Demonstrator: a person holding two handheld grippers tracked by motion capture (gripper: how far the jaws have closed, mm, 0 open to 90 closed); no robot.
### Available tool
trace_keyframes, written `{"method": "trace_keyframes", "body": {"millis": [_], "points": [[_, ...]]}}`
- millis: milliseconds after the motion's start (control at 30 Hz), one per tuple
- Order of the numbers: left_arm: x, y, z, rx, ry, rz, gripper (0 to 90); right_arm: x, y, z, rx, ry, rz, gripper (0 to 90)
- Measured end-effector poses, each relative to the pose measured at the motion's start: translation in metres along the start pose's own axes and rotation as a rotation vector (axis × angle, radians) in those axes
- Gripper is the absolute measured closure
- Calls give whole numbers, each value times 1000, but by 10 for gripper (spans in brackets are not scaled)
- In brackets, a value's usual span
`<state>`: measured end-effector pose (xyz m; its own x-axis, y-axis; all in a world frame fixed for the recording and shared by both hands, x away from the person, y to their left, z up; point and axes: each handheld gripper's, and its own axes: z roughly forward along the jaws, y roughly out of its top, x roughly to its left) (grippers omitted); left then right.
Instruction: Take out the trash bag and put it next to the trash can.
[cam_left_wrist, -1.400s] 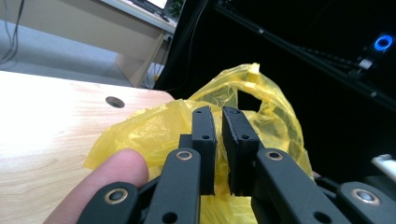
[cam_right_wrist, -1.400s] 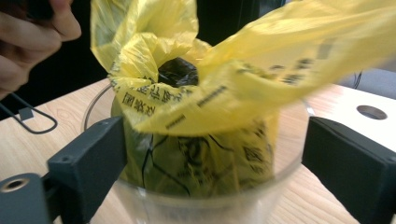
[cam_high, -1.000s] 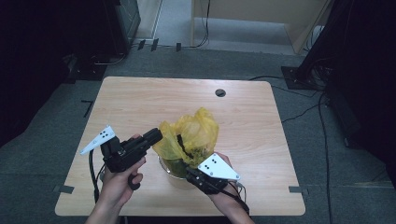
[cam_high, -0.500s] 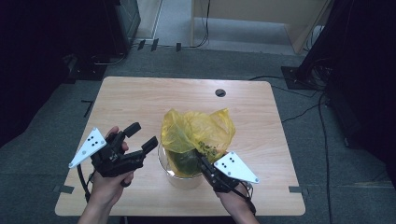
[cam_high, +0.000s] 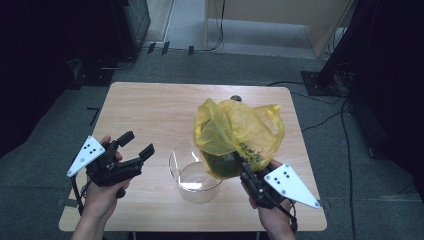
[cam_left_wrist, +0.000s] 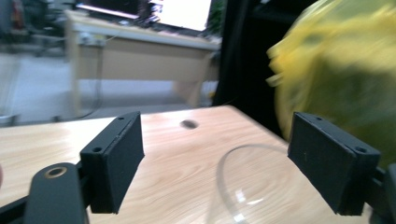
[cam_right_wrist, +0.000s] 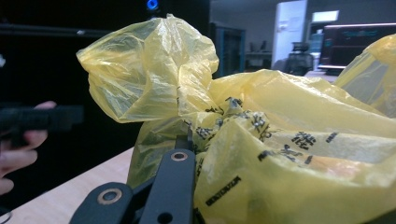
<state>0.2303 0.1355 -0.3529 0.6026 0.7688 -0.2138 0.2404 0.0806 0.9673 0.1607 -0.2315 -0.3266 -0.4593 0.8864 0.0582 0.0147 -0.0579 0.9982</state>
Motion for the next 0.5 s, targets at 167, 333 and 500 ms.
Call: {"method": "trace_keyframes", "body": {"millis": [167, 333, 500], "points": [[10, -12, 7, 73, 84, 30, 169, -24, -1, -5, -5, -96, -2, 829], [25, -30, 15, 170, 123, 22, 113, -45, -16, -1, 38, -191, -33, 825], [45, -61, 21, 275, 229, 33, 112, -65, -41, 9, 102, -237, -8, 826]]}}
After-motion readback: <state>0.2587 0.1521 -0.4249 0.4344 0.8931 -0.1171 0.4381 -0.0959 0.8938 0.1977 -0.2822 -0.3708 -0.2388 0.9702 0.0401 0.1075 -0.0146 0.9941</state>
